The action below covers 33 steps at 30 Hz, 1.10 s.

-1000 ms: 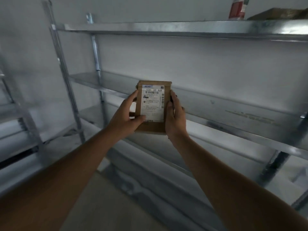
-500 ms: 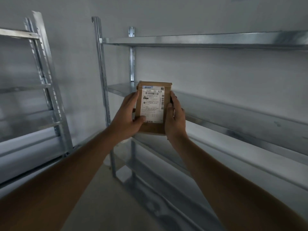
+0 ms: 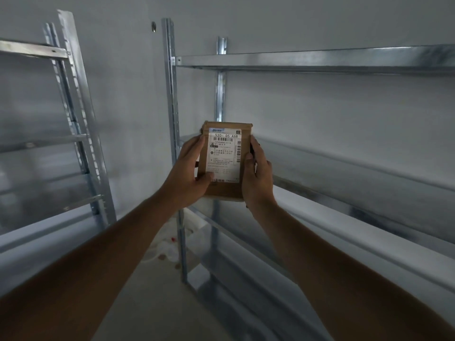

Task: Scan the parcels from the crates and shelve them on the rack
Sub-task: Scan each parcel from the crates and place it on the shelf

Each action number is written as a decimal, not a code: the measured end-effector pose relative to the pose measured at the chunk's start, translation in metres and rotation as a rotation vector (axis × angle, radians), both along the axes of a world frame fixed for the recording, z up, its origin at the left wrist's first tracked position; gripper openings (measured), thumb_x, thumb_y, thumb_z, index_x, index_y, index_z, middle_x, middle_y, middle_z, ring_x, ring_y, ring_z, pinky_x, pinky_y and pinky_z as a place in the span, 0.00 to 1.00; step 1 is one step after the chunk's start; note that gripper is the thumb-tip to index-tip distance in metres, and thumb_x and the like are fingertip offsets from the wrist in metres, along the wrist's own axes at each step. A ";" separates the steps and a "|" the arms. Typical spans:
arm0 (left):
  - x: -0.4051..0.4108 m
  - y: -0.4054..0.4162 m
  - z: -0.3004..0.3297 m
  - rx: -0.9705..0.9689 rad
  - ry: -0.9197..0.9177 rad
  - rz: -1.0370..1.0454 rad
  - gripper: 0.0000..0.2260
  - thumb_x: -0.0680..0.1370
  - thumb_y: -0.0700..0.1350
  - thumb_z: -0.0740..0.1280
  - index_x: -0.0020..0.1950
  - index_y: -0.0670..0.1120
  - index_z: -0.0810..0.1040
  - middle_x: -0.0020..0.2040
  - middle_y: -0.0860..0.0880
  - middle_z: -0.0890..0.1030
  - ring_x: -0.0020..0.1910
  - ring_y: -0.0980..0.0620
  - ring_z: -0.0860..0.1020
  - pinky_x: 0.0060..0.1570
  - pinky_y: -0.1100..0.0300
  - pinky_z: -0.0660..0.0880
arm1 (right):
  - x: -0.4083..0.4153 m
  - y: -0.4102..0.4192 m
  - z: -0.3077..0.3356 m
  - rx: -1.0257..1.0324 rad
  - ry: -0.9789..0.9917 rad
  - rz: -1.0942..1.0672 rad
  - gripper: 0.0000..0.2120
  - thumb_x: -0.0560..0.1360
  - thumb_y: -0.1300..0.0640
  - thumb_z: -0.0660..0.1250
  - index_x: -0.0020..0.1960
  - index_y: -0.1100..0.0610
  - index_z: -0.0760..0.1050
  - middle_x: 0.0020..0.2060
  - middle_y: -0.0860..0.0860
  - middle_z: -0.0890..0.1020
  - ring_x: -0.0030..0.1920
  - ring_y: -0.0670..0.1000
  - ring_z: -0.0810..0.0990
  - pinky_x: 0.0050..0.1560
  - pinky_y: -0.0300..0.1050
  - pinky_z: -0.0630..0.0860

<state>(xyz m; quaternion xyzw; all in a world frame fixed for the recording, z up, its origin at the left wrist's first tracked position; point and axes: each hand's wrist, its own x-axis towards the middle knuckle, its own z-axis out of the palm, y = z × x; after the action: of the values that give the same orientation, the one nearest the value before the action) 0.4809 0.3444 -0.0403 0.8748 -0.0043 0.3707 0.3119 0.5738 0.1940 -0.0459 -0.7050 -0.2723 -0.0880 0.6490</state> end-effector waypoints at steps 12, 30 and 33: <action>0.152 0.130 0.012 -0.035 0.041 0.026 0.36 0.80 0.33 0.70 0.84 0.51 0.59 0.81 0.50 0.63 0.80 0.47 0.63 0.71 0.49 0.74 | 0.170 0.147 0.005 -0.038 0.023 0.010 0.23 0.90 0.48 0.49 0.84 0.39 0.60 0.69 0.56 0.75 0.66 0.54 0.77 0.71 0.57 0.77; 0.364 0.365 0.019 -0.061 0.114 -0.328 0.36 0.81 0.30 0.68 0.84 0.53 0.59 0.77 0.62 0.60 0.77 0.57 0.61 0.62 0.77 0.69 | 0.335 0.353 0.016 -0.029 0.173 -0.283 0.22 0.90 0.49 0.48 0.83 0.37 0.61 0.71 0.54 0.74 0.64 0.52 0.75 0.74 0.60 0.74; 0.402 0.399 0.015 -0.052 0.158 -0.392 0.33 0.82 0.31 0.67 0.84 0.48 0.61 0.79 0.61 0.58 0.76 0.61 0.58 0.63 0.80 0.66 | 0.355 0.381 0.019 -0.025 0.234 -0.357 0.22 0.90 0.48 0.48 0.82 0.36 0.62 0.70 0.53 0.74 0.67 0.55 0.77 0.73 0.61 0.76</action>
<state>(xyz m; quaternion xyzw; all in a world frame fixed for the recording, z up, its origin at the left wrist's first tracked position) 0.8829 0.7430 -0.0255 0.8753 -0.1403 0.2333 0.3996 0.9290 0.5748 -0.0270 -0.7553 -0.0668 -0.1156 0.6416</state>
